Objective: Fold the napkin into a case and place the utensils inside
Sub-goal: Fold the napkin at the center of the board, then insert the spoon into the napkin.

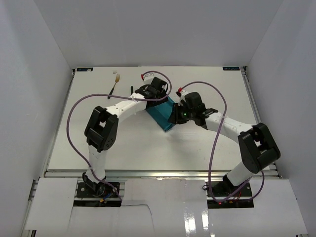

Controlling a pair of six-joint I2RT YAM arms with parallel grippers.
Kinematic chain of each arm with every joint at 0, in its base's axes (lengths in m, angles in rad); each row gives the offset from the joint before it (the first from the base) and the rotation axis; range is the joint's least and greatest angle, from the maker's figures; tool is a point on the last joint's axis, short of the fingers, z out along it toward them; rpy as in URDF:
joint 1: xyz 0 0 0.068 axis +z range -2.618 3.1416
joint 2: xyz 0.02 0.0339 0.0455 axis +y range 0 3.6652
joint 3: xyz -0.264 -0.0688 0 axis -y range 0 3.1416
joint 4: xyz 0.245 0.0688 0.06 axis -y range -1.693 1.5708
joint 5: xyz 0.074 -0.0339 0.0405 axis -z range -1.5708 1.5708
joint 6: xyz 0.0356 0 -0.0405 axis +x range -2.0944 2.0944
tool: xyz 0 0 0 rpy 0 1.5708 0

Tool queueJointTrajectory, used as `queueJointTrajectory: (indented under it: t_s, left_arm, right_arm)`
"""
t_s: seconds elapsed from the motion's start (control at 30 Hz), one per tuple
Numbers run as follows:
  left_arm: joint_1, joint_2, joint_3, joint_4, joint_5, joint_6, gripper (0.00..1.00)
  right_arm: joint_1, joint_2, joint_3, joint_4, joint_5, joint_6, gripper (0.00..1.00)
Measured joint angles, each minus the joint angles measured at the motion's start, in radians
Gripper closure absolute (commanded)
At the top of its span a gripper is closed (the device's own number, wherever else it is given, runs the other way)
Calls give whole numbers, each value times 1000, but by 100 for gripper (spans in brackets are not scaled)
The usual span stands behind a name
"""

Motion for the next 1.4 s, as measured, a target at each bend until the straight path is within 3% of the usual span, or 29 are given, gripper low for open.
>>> queueJointTrajectory:
  t_s: [0.13,0.37,0.5,0.77,0.93,1.07,1.23,1.4]
  left_arm:
    - [-24,-149,-79,26,36,19,18]
    - [-32,-315,-301,106,129,8,59]
    - [-38,-303,-411,162,227,3,71]
    - [-55,-151,-397,267,399,19,74]
    - [-59,-85,-373,293,433,35,74]
    - [-60,-62,-355,302,440,45,74]
    - [-60,-35,-320,303,430,51,75]
    - [-61,-26,-306,300,398,56,75]
  right_arm:
    - [-27,-80,6,-6,38,23,50]
    - [-183,-63,13,-59,80,52,46]
    - [-233,40,52,-79,93,61,46]
    - [-250,240,148,-103,95,107,44]
    - [-253,286,181,-91,78,129,46]
    - [-253,308,187,-51,47,150,57]
    - [-254,335,187,6,4,177,61]
    - [-253,354,183,56,-43,194,73]
